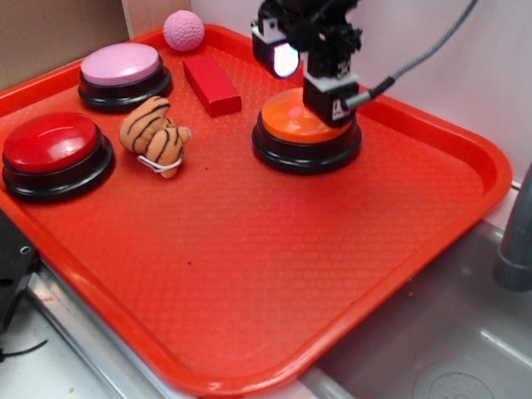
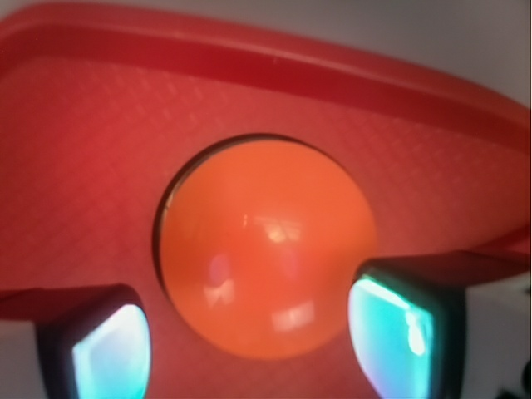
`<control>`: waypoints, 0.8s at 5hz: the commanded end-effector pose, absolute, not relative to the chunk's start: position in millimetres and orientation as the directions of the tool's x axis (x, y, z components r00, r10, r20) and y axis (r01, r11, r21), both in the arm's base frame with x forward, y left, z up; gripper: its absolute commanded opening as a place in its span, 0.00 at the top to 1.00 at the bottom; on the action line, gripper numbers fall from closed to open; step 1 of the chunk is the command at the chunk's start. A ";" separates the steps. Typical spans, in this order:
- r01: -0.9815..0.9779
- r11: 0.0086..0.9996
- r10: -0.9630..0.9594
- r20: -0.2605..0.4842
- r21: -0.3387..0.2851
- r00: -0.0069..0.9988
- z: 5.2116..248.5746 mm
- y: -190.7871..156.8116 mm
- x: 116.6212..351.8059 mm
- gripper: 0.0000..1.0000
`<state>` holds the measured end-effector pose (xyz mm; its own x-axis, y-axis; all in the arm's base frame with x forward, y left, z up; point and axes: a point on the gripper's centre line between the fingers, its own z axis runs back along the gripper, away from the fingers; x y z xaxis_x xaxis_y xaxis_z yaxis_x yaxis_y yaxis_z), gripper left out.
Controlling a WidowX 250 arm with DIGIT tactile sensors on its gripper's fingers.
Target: Push the orange button.
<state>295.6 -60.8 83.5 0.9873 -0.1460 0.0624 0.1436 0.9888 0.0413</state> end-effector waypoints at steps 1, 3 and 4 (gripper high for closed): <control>0.138 0.990 -0.143 0.154 0.043 0.978 117.0 -64.3 288.7 0.00; 0.130 0.991 -0.133 0.159 0.032 0.978 127.3 -62.6 281.6 0.00; 0.127 0.991 -0.130 0.158 0.027 0.979 130.9 -63.0 278.2 0.00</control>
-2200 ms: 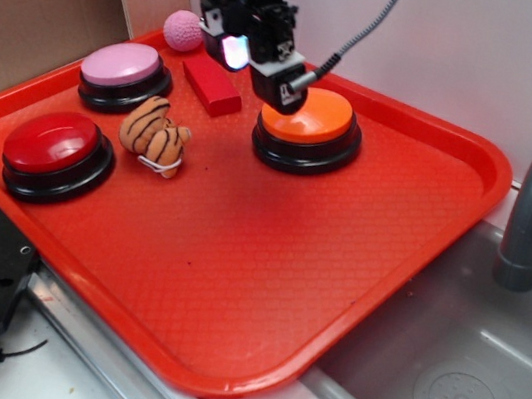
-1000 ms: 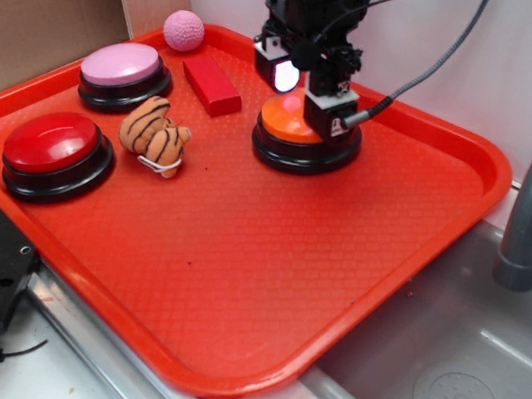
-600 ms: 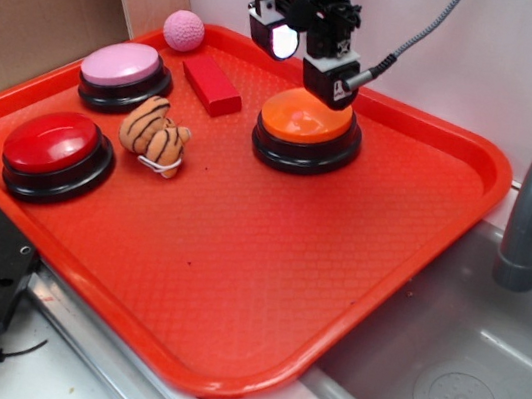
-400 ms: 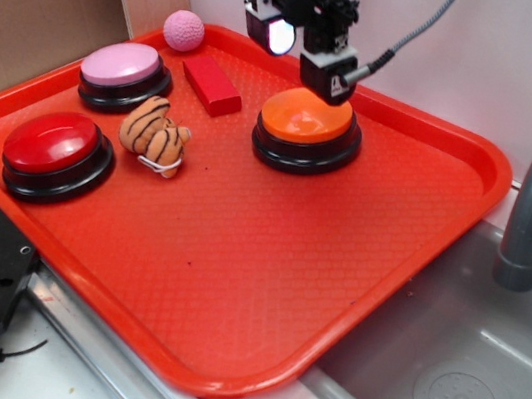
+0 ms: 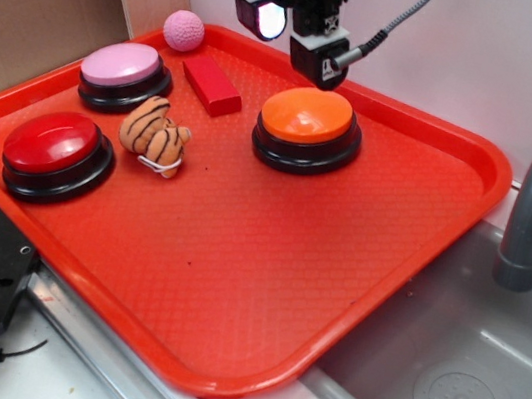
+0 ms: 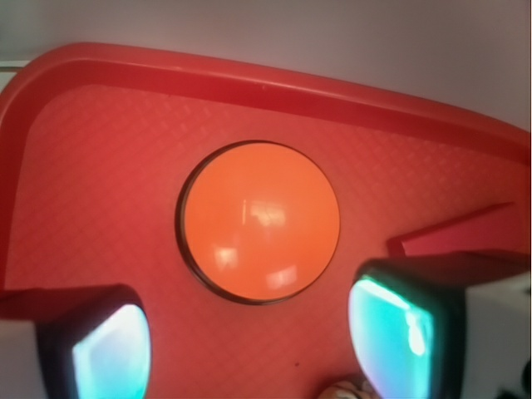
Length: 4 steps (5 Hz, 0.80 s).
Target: Push the orange button.
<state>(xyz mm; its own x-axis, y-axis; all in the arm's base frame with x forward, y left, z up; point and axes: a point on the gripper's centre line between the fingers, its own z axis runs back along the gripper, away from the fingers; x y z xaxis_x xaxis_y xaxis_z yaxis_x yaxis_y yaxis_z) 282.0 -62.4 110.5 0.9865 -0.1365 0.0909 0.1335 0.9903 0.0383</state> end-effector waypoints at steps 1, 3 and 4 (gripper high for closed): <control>0.121 0.992 -0.124 0.160 0.030 0.979 135.9 -62.3 274.3 0.00; 0.109 0.993 -0.114 0.154 0.043 0.981 144.0 -62.8 269.1 0.00; 0.125 0.991 -0.132 0.173 0.051 0.976 149.5 -63.7 265.7 0.00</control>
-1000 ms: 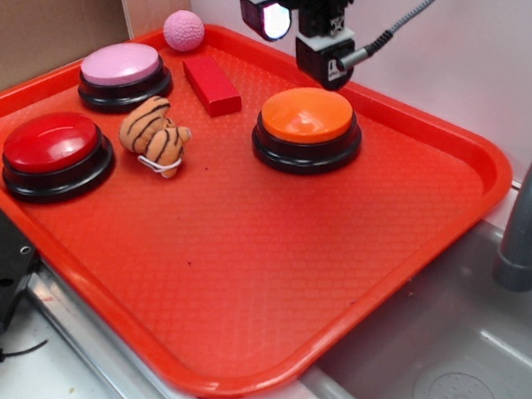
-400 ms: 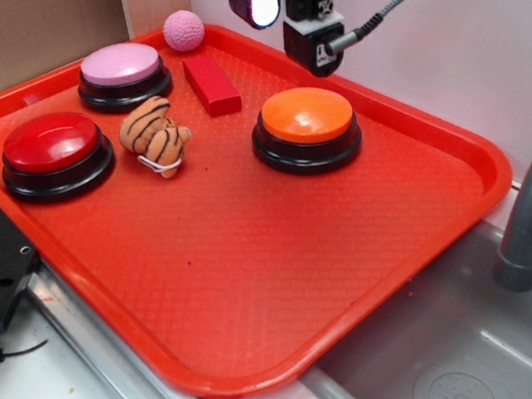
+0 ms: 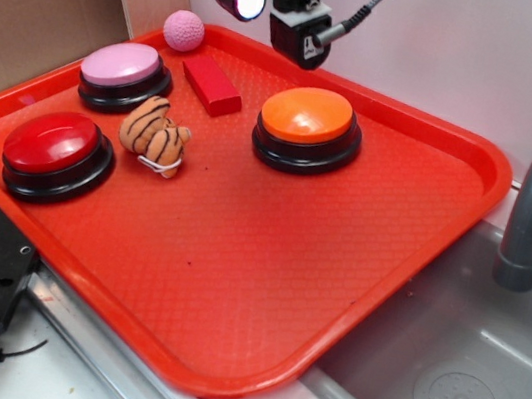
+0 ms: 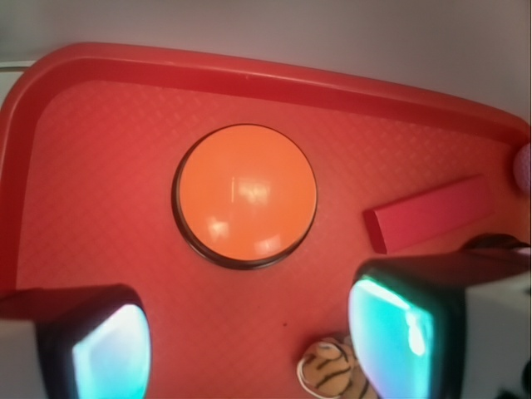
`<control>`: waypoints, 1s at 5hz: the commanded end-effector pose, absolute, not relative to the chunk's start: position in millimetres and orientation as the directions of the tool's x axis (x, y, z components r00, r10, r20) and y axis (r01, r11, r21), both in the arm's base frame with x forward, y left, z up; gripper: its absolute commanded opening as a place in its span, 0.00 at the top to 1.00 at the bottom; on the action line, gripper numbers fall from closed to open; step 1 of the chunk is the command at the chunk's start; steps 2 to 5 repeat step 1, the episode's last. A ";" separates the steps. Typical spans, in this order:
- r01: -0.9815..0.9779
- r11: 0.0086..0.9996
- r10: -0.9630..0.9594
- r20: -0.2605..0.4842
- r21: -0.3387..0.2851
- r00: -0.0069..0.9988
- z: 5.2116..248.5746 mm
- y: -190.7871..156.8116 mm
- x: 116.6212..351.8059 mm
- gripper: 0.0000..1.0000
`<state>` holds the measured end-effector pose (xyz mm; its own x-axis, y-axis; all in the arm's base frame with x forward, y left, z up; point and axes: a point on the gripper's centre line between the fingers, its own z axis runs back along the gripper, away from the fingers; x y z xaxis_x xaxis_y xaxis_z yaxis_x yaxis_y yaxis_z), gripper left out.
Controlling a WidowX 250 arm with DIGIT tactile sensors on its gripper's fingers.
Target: Push the orange button.
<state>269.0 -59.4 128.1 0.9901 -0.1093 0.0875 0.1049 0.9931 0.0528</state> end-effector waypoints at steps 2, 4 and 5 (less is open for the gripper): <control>0.126 0.990 -0.135 0.188 0.061 0.973 155.9 -65.6 260.6 0.00; 0.126 0.990 -0.135 0.188 0.061 0.973 155.9 -65.6 260.6 0.00; 0.126 0.990 -0.135 0.188 0.061 0.973 155.9 -65.6 260.6 0.00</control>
